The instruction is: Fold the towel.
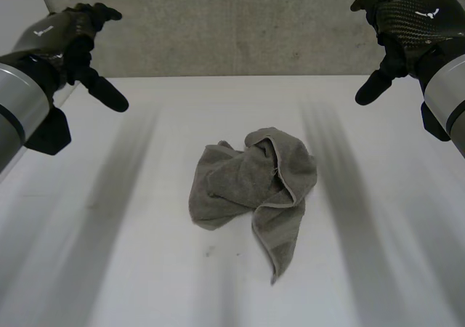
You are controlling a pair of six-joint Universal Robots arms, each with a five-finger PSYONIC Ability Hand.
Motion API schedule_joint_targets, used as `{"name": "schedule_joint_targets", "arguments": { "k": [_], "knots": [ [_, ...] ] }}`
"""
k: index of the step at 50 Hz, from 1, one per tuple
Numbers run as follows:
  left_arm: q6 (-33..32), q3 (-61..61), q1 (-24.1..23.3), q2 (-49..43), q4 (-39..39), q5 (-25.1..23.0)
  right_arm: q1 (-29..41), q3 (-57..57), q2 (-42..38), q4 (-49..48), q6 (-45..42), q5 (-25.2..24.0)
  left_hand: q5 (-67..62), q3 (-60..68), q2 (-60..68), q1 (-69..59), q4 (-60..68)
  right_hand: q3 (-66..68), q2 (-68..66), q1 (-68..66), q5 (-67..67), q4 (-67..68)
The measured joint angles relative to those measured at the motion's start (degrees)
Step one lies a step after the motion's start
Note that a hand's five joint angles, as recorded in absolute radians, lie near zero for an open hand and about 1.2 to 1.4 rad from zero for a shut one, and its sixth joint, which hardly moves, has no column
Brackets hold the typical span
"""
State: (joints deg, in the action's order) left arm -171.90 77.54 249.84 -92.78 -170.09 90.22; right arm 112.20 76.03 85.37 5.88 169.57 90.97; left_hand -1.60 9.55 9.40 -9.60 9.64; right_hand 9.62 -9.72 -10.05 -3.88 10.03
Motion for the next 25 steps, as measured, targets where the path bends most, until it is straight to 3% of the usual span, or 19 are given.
{"name": "schedule_joint_targets", "arguments": {
  "k": [9, 19, 25],
  "knots": [
    [0.0, 3.0, -1.7, -3.9, -6.3, -3.7, -0.1, 0.6, -1.5, 0.6, 3.2, 0.6, 0.0, 0.0, 0.0, 0.0, 0.0, 0.0, 0.0, 0.0, 0.0, 0.0],
    [-0.9, 0.1, -6.9, -14.4, -15.2, -7.7, -0.6, 6.8, -2.6, 1.3, 10.3, -0.1, 0.0, 0.1, 0.3, -0.2, 0.0, 0.0, 0.0, 0.0, 0.0, 0.0],
    [-5.4, -6.6, -10.6, -25.8, -19.2, -11.9, -0.9, 15.8, -3.4, 0.4, 14.5, -2.2, 0.0, 0.9, 1.1, -0.9, 0.9, -0.1, 0.0, 0.0, 0.0, 0.0]
  ]
}}
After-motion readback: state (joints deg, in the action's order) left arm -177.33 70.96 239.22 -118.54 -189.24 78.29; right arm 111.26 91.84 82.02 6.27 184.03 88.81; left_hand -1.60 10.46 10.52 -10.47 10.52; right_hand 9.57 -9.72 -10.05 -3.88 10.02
